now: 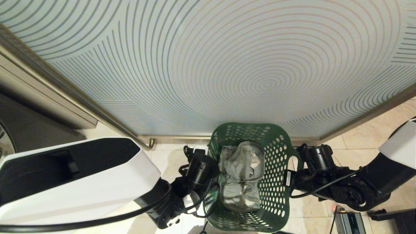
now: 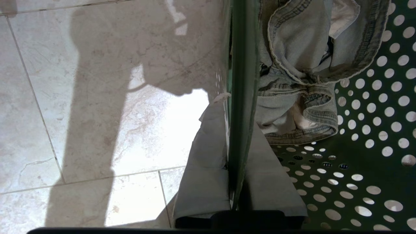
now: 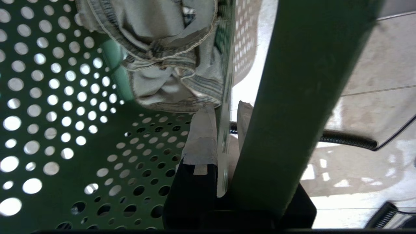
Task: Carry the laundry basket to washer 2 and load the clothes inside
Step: Pick up the clothes basket and put it beside the washing machine
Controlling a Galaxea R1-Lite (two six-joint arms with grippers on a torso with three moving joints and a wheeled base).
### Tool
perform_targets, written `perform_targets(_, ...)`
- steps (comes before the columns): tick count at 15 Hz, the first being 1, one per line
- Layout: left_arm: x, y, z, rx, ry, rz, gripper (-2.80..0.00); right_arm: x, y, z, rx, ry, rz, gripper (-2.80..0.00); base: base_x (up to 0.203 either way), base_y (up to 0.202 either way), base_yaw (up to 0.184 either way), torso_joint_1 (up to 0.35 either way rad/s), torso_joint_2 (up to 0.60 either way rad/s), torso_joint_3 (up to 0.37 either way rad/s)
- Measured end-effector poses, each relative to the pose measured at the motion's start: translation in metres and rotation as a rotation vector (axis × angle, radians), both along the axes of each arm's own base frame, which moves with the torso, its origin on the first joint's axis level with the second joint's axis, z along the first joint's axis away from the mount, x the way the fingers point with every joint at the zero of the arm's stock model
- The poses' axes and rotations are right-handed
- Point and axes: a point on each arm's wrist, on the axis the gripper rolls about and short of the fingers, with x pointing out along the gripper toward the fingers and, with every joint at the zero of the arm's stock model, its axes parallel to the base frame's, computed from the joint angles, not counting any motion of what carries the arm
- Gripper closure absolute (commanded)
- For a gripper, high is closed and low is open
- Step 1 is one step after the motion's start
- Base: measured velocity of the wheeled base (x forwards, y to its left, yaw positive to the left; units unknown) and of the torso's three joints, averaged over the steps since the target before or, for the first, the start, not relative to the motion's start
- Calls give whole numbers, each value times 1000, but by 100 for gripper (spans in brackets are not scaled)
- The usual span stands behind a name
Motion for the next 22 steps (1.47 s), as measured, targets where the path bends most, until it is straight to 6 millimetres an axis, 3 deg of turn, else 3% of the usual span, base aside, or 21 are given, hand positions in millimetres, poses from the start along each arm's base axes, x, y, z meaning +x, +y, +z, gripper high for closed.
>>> perform_targets(9,-8,-7,4,-5,-1,-33,0,-7,-2,12,-56,1,19,0,0,0,0,0,0,0)
perform_targets(18,-33,11,31,-89,26,-51,0,-26,10,61,-32,-127,92,0,0,0,0,0,0,0)
perform_targets(22,-41,19,37,-132,55,-76,0,-33,16,71,-27,-148,113,0,0,0,0,0,0,0)
